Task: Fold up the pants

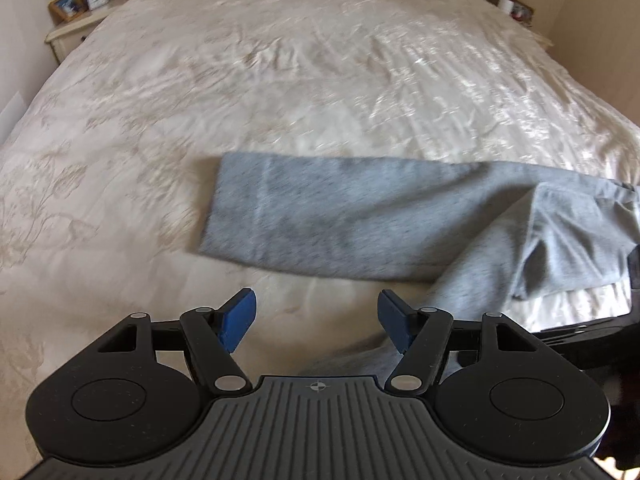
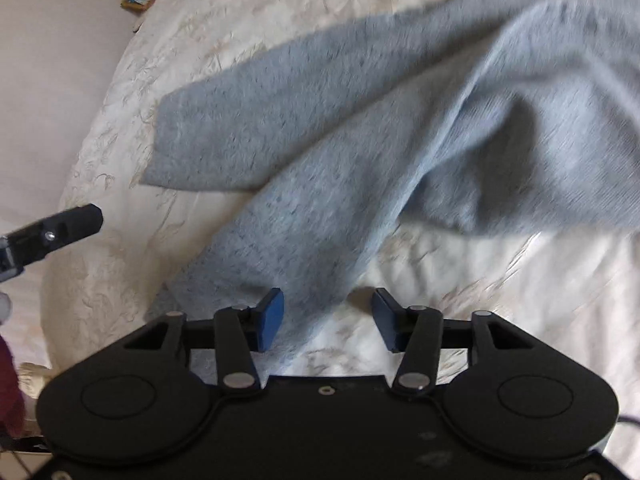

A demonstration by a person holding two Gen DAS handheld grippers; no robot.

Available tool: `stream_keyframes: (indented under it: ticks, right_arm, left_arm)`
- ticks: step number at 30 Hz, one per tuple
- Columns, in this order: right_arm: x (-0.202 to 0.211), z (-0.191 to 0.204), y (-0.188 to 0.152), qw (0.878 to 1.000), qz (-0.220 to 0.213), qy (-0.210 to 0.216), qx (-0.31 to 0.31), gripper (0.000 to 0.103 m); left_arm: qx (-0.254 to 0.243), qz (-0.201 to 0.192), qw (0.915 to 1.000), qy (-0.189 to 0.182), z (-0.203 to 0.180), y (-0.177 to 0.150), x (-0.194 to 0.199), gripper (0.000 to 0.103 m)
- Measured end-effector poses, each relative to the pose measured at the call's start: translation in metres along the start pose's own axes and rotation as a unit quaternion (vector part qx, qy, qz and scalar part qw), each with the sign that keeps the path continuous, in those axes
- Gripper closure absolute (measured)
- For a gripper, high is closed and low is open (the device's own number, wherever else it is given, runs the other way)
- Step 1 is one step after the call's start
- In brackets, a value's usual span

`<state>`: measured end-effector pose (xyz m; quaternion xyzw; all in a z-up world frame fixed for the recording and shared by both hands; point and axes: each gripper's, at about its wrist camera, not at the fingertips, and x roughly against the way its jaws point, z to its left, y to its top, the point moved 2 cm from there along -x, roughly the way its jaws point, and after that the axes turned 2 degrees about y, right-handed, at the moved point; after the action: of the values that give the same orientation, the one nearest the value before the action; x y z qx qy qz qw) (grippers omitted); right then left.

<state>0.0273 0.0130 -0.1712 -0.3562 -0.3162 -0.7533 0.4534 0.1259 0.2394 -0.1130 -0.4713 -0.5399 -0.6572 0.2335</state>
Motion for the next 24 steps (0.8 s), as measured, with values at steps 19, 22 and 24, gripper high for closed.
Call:
stream_keyframes:
  ticks: [19,22,24]
  right_arm:
    - [-0.007,0.053,0.165,0.989,-0.082,0.113,-0.056,0.058]
    - [0.006,0.047,0.166,0.989,-0.101,0.094,-0.047,0.055]
    - [0.01,0.043,0.157,0.993,-0.086,0.077,-0.024,0.055]
  left_arm:
    - [-0.008,-0.01,0.9996,-0.025,0.017,0.011,-0.013,0.037]
    - [-0.042,-0.006,0.9986,-0.032,0.004,0.01,-0.023,0.037]
    - [-0.058,0.001,0.9976,-0.039,-0.005,0.008,-0.032,0.037]
